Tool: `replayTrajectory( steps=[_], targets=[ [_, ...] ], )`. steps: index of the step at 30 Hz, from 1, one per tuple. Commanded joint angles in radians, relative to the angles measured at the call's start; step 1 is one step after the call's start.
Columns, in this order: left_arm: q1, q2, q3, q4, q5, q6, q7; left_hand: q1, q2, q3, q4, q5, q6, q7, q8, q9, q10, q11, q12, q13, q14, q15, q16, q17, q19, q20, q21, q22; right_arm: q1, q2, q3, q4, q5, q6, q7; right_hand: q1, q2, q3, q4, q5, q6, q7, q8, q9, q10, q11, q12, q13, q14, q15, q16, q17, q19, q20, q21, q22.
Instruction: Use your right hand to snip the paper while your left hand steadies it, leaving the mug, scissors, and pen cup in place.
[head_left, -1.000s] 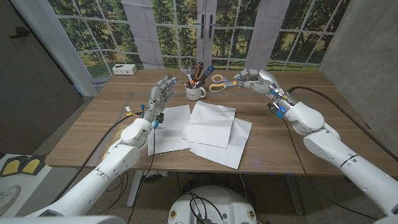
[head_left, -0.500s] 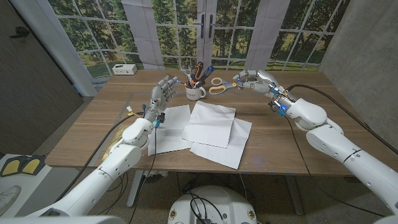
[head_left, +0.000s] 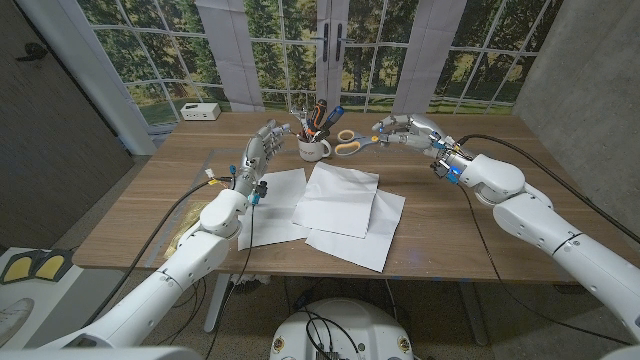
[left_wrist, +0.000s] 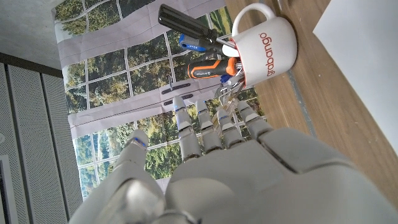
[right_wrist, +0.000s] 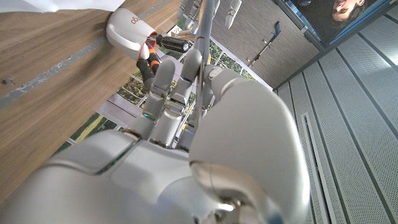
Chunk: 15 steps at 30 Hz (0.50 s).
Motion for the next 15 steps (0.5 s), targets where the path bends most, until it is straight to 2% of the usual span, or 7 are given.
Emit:
replayTrajectory(
  steps=[1, 4, 10, 13, 15],
  targets=[
    [-0.003, -0.005, 0.003, 0.009, 0.067, -0.046, 0.028, 0.002, 0.007, 0.004, -0.003, 0.007, 0.018, 0.000, 0.008, 0.003, 0.013, 0.000, 0.003, 0.004, 0.006, -0.043, 0.000, 0.003, 0.006, -0.005, -0.002, 0.002, 0.041, -0.017, -0.024, 0.014, 0.002, -0.084, 0.028, 0.004, 0.002, 0.008, -0.003, 0.005, -0.003, 0.001, -0.001, 0.002, 0.002, 0.006, -0.005, -0.001, 0.000, -0.095, 0.004, 0.003, 0.004, -0.102, 0.006, 0.003],
    [-0.001, -0.009, -0.001, 0.013, 0.064, -0.057, 0.026, -0.017, -0.004, -0.008, 0.006, 0.008, 0.053, 0.005, 0.016, 0.003, 0.014, 0.000, 0.003, 0.006, 0.007, -0.045, 0.001, 0.006, 0.007, -0.008, -0.002, 0.003, 0.047, -0.016, -0.027, 0.023, 0.004, -0.085, 0.039, 0.005, 0.001, 0.009, -0.003, 0.006, -0.004, 0.000, -0.002, 0.001, 0.005, 0.007, -0.005, -0.003, 0.000, -0.095, 0.004, 0.003, 0.004, -0.102, 0.007, 0.003],
    [0.006, 0.006, -0.004, -0.003, 0.092, -0.052, 0.037, -0.019, -0.019, -0.016, 0.001, 0.009, 0.068, 0.003, 0.016, 0.002, -0.002, -0.002, -0.004, 0.007, -0.003, -0.048, -0.003, 0.005, 0.005, -0.011, -0.004, 0.002, 0.056, -0.011, -0.031, 0.036, 0.031, -0.100, 0.066, 0.005, 0.001, 0.010, -0.003, 0.007, -0.001, 0.001, -0.001, 0.000, 0.006, 0.006, -0.006, -0.007, 0.002, -0.095, 0.006, 0.003, 0.004, -0.101, 0.009, 0.003],
    [0.006, 0.019, -0.002, -0.014, 0.116, -0.039, 0.044, 0.001, -0.025, -0.012, -0.013, 0.012, 0.066, 0.004, 0.010, 0.001, -0.029, -0.004, -0.016, 0.007, -0.020, -0.043, -0.009, 0.004, -0.002, -0.006, -0.007, 0.001, 0.064, -0.009, -0.034, 0.045, 0.045, -0.114, 0.083, 0.004, 0.001, 0.011, -0.003, 0.008, -0.002, 0.001, -0.001, -0.001, 0.006, 0.006, -0.005, -0.005, 0.003, -0.095, 0.006, 0.002, 0.004, -0.100, 0.010, 0.004],
    [0.007, 0.024, -0.002, -0.023, 0.129, -0.030, 0.053, 0.054, -0.010, 0.009, -0.034, 0.014, 0.065, 0.003, 0.002, 0.001, -0.085, 0.005, -0.038, 0.006, -0.035, -0.036, -0.011, 0.003, -0.005, -0.003, -0.008, 0.001, 0.069, -0.007, -0.036, 0.051, 0.052, -0.122, 0.091, 0.003, 0.001, 0.011, -0.002, 0.009, -0.002, 0.002, -0.001, -0.002, 0.008, 0.006, -0.006, -0.008, 0.003, -0.095, 0.006, 0.002, 0.004, -0.100, 0.010, 0.004]
  ],
)
